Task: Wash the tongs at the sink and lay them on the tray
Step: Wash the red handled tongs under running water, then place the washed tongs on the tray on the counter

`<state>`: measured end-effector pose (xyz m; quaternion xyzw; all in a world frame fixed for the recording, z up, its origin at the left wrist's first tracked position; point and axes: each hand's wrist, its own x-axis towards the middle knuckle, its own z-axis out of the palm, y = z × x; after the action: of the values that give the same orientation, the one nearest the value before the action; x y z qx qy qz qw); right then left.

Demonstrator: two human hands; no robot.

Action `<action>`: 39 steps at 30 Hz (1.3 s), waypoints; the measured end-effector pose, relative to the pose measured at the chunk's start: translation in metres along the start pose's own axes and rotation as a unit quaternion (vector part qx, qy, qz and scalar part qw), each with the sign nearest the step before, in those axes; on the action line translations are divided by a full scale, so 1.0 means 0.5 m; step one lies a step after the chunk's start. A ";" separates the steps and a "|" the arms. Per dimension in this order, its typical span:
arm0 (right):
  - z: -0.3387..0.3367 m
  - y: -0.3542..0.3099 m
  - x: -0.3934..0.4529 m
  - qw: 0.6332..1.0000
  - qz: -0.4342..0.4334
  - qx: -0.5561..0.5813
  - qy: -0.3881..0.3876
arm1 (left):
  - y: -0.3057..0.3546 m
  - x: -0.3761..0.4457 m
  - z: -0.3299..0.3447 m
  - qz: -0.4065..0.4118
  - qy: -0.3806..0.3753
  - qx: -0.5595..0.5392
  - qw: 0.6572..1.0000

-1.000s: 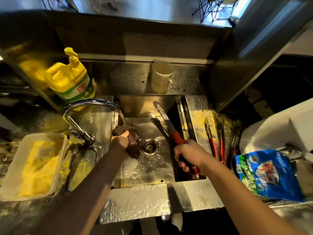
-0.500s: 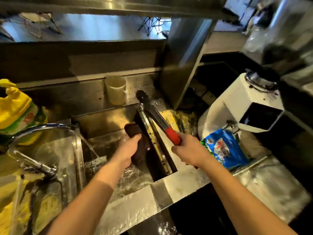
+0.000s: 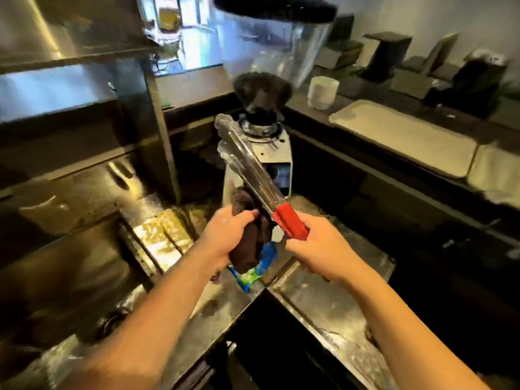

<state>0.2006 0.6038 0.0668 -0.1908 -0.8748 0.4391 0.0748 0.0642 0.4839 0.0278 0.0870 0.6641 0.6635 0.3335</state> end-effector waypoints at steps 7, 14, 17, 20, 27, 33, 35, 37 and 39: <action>-0.219 0.124 -0.068 0.986 0.083 0.105 0.103 | 0.037 0.041 0.280 0.003 -0.109 0.002 0.994; -0.384 0.247 -0.035 0.885 0.231 0.348 0.205 | 0.040 0.111 0.497 -0.006 -0.138 0.039 0.990; -0.459 0.286 0.004 0.871 0.261 0.348 0.230 | 0.040 0.141 0.551 -0.022 -0.145 0.041 0.988; -0.517 0.309 0.046 0.898 0.278 0.244 0.238 | 0.033 0.167 0.575 -0.031 -0.152 0.040 0.987; -0.601 0.331 0.144 0.905 0.342 -0.181 0.175 | 0.030 0.199 0.609 -0.032 -0.145 0.056 0.987; -0.612 0.352 0.197 0.848 0.317 -0.381 0.187 | 0.040 0.220 0.617 -0.036 -0.151 0.054 0.986; -0.612 0.358 0.213 0.852 0.312 -0.366 0.206 | 0.043 0.221 0.616 -0.033 -0.153 0.056 0.986; -0.610 0.362 0.227 0.860 0.311 -0.340 0.219 | 0.041 0.218 0.612 -0.026 -0.156 0.063 0.985; -0.609 0.363 0.238 0.864 0.311 -0.330 0.220 | 0.040 0.212 0.606 -0.023 -0.161 0.070 0.984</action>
<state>0.2313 0.9749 0.1014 -0.5580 -0.8247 0.0720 0.0579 0.1459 0.7945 0.0430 0.2009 0.6484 0.5849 0.4440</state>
